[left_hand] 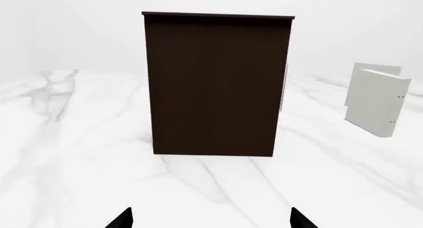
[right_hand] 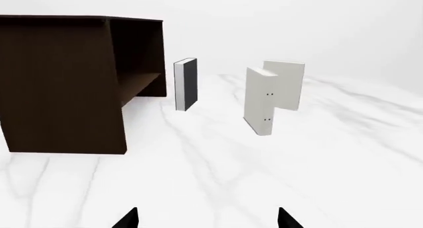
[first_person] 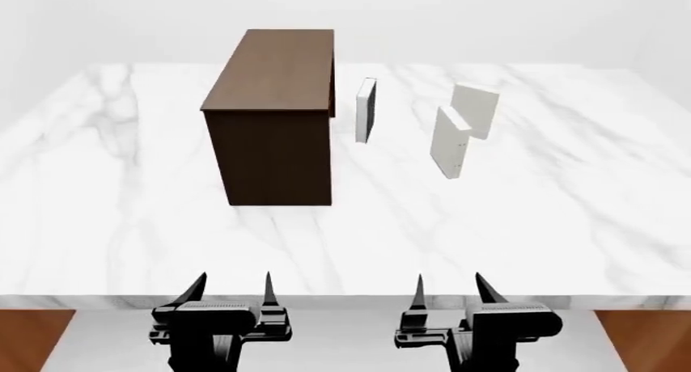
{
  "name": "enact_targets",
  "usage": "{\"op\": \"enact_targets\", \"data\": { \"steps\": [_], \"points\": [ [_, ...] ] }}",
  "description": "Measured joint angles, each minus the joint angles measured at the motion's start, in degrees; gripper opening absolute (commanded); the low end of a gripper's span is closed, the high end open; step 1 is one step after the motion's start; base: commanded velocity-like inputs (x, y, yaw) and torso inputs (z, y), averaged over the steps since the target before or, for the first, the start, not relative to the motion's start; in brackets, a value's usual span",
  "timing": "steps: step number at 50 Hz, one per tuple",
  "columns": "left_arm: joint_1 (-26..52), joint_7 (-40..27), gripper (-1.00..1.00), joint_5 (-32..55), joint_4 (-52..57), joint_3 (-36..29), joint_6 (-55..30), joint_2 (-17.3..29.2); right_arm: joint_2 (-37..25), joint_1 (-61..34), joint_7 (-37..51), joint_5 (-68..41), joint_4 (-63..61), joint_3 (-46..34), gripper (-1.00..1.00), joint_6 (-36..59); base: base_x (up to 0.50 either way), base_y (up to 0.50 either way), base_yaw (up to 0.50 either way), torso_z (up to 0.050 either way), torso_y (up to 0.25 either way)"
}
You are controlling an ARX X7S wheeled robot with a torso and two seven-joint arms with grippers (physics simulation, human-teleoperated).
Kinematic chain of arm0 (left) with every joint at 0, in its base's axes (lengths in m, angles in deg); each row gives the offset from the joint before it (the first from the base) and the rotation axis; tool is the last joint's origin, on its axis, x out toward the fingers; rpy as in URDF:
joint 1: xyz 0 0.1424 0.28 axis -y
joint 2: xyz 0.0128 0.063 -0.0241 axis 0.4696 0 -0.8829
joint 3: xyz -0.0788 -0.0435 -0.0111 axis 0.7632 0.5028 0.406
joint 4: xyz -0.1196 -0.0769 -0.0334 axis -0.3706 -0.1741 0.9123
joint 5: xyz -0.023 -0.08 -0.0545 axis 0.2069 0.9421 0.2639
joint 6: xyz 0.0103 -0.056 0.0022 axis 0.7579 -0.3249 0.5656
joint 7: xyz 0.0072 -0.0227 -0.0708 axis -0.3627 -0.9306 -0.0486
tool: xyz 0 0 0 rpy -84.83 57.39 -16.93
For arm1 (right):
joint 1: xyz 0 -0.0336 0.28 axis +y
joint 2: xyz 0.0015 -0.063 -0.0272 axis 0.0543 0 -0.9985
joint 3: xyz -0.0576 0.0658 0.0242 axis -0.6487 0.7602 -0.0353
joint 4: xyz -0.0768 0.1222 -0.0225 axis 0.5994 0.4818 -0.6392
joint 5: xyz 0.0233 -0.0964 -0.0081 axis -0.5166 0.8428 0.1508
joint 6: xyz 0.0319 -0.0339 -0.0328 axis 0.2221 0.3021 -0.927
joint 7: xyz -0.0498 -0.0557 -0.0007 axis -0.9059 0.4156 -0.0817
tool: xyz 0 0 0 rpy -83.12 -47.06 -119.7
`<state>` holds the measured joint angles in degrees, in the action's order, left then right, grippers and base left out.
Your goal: Pick up the book on the right and place it under the cabinet shelf.
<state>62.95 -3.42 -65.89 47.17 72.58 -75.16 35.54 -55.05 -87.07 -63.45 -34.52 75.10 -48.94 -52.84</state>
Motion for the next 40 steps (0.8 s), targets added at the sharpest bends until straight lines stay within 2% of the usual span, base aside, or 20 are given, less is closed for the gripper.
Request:
{"op": "enact_targets", "data": {
  "steps": [10,25,33,40],
  "points": [
    [0.0,-0.7,1.0,0.7,0.0,-0.6,0.2,0.5,-0.6,-0.1,0.6,-0.7,0.0,-0.7,1.0,0.0,0.0,-0.2,0.0,0.0,0.0],
    [-0.1,-1.2,1.0,3.3,2.6,-1.0,-2.2,1.6,-1.7,-0.3,1.6,-1.5,-1.8,-1.5,1.0,1.7,0.0,0.0,0.0,0.0,0.0],
    [-0.3,-2.0,1.0,5.9,9.5,-0.7,-7.0,2.8,-3.2,-0.2,1.8,-3.1,-7.2,-1.1,1.0,5.9,0.0,0.0,0.0,0.0,0.0],
    [0.6,-3.4,1.0,9.9,20.9,-0.1,-15.4,5.0,-5.4,-1.7,2.8,-6.9,-17.5,0.7,1.0,15.9,0.0,0.0,0.0,0.0,0.0]
  ]
}}
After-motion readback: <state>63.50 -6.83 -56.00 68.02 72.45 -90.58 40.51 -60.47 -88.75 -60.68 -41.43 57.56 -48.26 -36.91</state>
